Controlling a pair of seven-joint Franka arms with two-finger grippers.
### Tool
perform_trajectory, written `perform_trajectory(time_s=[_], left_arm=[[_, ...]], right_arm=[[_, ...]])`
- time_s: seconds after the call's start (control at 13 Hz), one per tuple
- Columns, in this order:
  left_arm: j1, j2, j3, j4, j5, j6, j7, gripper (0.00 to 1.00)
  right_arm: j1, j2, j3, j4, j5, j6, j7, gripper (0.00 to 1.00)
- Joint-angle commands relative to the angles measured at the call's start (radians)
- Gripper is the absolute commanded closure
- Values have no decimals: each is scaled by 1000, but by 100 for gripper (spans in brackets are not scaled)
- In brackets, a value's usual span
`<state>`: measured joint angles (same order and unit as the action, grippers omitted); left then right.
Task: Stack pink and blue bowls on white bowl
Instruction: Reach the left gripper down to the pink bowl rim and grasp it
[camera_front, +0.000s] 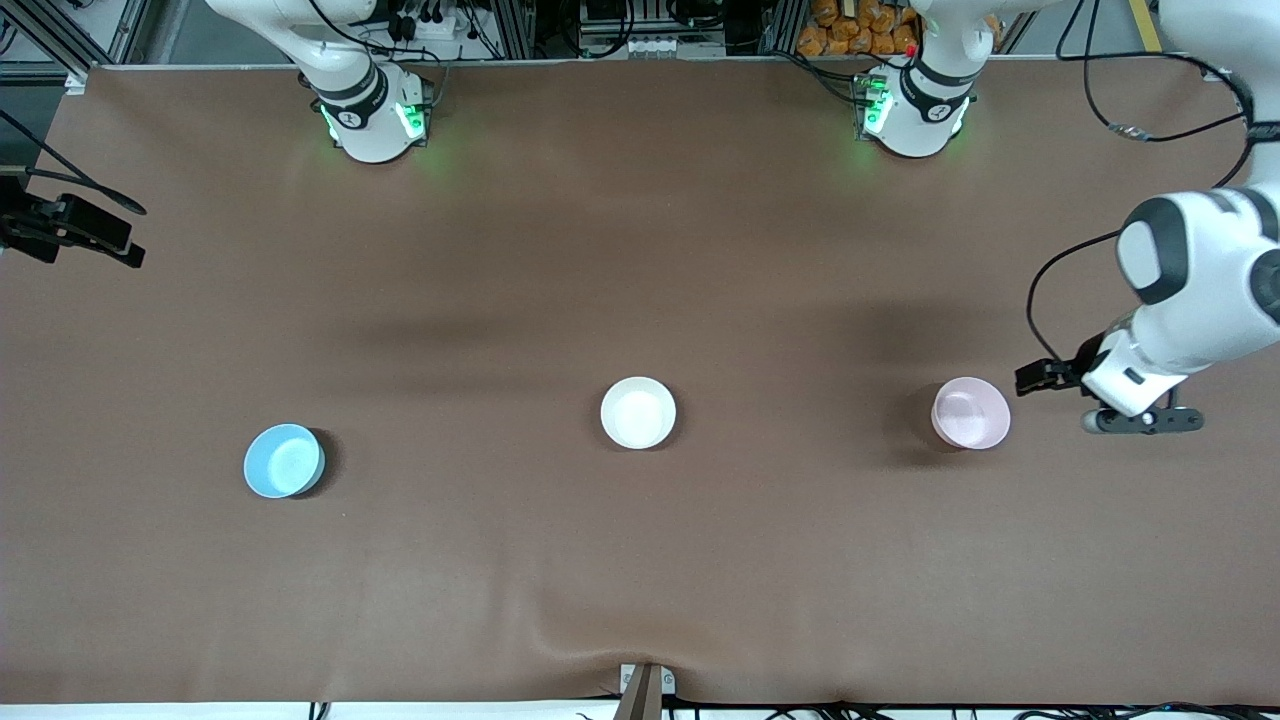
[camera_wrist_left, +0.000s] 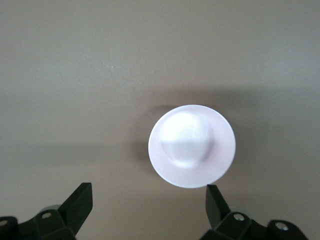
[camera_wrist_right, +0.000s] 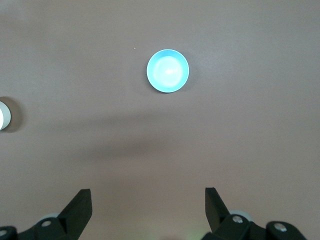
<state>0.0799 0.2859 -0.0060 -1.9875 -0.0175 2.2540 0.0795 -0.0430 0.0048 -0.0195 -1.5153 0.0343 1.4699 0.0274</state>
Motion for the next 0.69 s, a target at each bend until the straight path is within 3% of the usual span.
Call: perform_trajectory(time_s=[0.0,0.31,0.54,0.62], left_arm=[[9,36,-8,-25,16,80,6,0],[11,108,-6,-62,51,231,66,11],[37,134,-9,-76,53,279,75,36],[34,145,-11,-77,53,286,75,39]], right_arm=[[2,-2,1,3,-4,-3,-3,0],[2,-2,1,3,-4,-3,-3,0],[3,-2,1,3,-4,-3,-3,0],[2,-2,1,3,-4,-3,-3,0]])
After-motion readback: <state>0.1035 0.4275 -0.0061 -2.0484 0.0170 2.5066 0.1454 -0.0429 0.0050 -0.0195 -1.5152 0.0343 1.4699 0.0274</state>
